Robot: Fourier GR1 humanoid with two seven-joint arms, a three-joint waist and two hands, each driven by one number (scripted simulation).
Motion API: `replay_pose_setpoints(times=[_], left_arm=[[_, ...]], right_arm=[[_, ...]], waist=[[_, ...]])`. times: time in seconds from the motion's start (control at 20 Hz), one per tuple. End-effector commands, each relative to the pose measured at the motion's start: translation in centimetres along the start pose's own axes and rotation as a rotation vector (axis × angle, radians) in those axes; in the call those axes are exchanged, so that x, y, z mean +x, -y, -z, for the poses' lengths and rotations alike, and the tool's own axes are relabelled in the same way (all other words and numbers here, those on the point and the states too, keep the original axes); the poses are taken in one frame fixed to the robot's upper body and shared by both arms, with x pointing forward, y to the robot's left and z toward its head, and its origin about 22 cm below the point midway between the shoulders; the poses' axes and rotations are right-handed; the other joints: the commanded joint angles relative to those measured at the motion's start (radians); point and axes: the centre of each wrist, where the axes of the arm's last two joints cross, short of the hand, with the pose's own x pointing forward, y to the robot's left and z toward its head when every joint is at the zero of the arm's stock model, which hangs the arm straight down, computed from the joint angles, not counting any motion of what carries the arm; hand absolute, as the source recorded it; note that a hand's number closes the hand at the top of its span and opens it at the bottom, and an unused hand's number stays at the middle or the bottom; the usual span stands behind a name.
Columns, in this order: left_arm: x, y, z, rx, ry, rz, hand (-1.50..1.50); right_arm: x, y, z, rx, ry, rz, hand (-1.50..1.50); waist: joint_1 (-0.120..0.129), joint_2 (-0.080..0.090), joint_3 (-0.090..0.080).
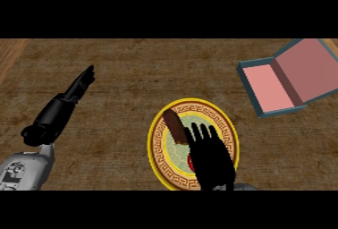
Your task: Pick the tomato from the plate and place it in the cardboard box
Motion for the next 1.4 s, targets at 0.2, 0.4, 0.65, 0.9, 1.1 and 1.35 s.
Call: replay_pose_setpoints(times=[0.2,0.4,0.65,0.9,1.1,1.35], left_arm=[[0.7,0.2,0.6,-0.022,0.005,0.002,0.00],[-0.9,0.4,-0.7,-0.003,-0.003,-0.002,0.00],[0.7,-0.7,0.5,-0.015,0.000,0.015,0.00],[0.9,1.4,0.8,-0.038,0.043,-0.016,0.00],[1.6,1.1,1.8,-0.064,0.067,-0.009,0.00],[2.0,2.0,1.8,-0.070,0.063,0.017,0.00]], right_arm=[[-1.1,-0.3,3.1,-0.013,0.110,-0.043,1.50],[-1.3,-1.9,2.3,-0.137,0.136,-0.082,1.50],[0.7,-2.1,1.8,-0.210,0.165,-0.114,1.50],[-1.0,5.8,9.0,-0.258,-0.049,0.186,1.50],[-4.0,10.7,11.6,-0.378,-0.196,0.302,1.50],[-2.8,16.0,13.8,-0.525,-0.237,0.189,1.50]], waist=[[0.006,0.001,0.000],[0.002,0.001,0.000],[0.001,0.000,0.000],[0.050,0.021,0.001],[0.077,0.039,0.001],[0.091,0.026,0.000]])
